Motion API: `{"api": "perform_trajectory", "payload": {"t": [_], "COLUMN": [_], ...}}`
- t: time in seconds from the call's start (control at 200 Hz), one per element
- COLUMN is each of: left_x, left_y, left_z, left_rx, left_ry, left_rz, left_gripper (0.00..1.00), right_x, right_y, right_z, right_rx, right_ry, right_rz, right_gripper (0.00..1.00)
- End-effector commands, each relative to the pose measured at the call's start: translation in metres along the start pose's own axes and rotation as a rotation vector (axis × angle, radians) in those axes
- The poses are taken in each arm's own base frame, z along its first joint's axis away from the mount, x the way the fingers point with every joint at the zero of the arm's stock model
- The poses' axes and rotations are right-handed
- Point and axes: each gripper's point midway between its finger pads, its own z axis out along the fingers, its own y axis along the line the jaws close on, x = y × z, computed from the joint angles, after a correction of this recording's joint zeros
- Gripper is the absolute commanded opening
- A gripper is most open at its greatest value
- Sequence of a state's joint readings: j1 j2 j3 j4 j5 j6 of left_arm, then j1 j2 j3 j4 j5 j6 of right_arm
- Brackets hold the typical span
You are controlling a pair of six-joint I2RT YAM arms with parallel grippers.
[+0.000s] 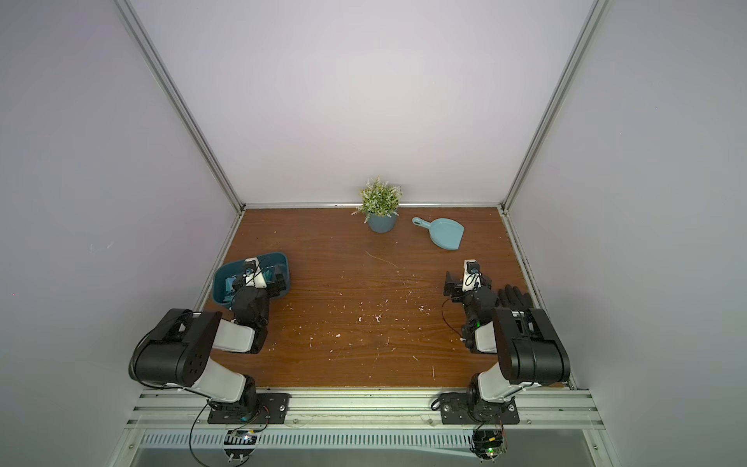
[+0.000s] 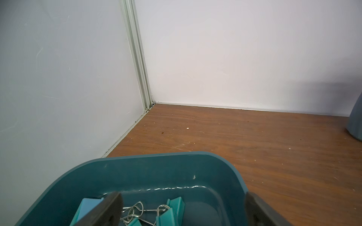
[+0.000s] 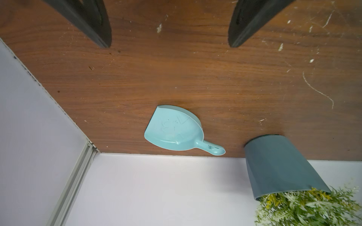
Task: Take out the binder clips from the storage box
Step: Move the storage box to the center of the board.
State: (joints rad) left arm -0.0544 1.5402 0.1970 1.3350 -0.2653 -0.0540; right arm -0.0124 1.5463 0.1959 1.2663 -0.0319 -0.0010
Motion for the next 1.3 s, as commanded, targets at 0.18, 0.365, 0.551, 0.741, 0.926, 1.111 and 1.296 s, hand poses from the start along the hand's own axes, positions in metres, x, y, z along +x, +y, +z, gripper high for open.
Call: {"api": "perform_trajectory", "payload": {"t": [0.18, 0.365, 0.551, 0.741, 0.926, 1.111, 1.296], "left_x": [0.003, 0.003, 0.003, 0.002, -0.004, -0.039, -0.055], "left_y": [0.001, 0.001, 0.001, 0.003, 0.000, 0.025, 0.036], "left_z": [-0.001, -0.001, -0.001, -0.002, -0.002, -0.017, -0.001], "left_rx": [0.005, 0.005, 0.005, -0.002, 0.015, -0.120, -0.232], "left_ry": [0.003, 0.004, 0.001, -0.001, -0.013, -0.045, 0.278], "left_rz": [0.009, 0.009, 0.007, 0.002, 0.012, -0.058, -0.217], "left_gripper": [1.00, 1.00, 1.00, 1.00, 1.00, 1.00, 1.00], "right_x": [-0.022, -0.022, -0.022, -0.022, -0.029, -0.058, -0.085], "right_y": [0.003, 0.003, 0.003, 0.003, -0.003, -0.035, -0.069], "right_z": [0.003, 0.003, 0.003, 0.003, 0.000, -0.011, -0.038], "right_rx": [-0.014, -0.012, -0.011, -0.010, 0.025, 0.212, 0.433], "right_ry": [-0.065, -0.066, -0.066, -0.065, -0.088, -0.046, -0.051], "right_rz": [0.001, -0.001, -0.001, -0.001, 0.018, 0.162, 0.681], "right_gripper": [0.99, 0.99, 0.99, 0.99, 0.99, 0.99, 0.99]}}
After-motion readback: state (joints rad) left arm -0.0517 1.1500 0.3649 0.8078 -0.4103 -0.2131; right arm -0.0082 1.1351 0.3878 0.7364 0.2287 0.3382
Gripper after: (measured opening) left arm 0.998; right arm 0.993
